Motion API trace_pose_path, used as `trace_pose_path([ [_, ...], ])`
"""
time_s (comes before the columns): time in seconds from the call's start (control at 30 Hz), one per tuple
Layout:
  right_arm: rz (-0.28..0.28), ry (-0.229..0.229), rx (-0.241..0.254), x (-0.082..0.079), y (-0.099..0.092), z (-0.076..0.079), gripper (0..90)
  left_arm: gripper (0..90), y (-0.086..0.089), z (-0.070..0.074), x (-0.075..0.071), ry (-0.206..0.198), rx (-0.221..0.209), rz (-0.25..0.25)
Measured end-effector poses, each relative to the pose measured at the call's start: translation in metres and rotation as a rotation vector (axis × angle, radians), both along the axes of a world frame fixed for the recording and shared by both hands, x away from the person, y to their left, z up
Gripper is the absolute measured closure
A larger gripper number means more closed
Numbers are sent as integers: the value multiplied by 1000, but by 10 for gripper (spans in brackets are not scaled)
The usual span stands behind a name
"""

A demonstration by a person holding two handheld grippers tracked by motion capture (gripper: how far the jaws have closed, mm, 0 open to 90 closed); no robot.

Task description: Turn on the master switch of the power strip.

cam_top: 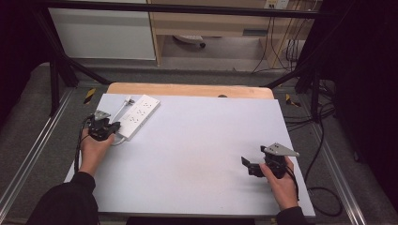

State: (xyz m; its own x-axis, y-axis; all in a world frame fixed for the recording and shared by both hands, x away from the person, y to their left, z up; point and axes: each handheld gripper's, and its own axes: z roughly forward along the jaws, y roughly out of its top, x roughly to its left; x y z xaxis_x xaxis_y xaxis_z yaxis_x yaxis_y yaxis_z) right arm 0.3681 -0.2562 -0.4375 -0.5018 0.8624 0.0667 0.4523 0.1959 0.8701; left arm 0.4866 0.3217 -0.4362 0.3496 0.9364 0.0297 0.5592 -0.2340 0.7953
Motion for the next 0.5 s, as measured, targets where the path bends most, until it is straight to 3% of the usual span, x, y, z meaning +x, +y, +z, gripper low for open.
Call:
trace_pose_path([
  [0.5,1,0,1,0,-1,1,66,900,0,0,0,-1,-2,4],
])
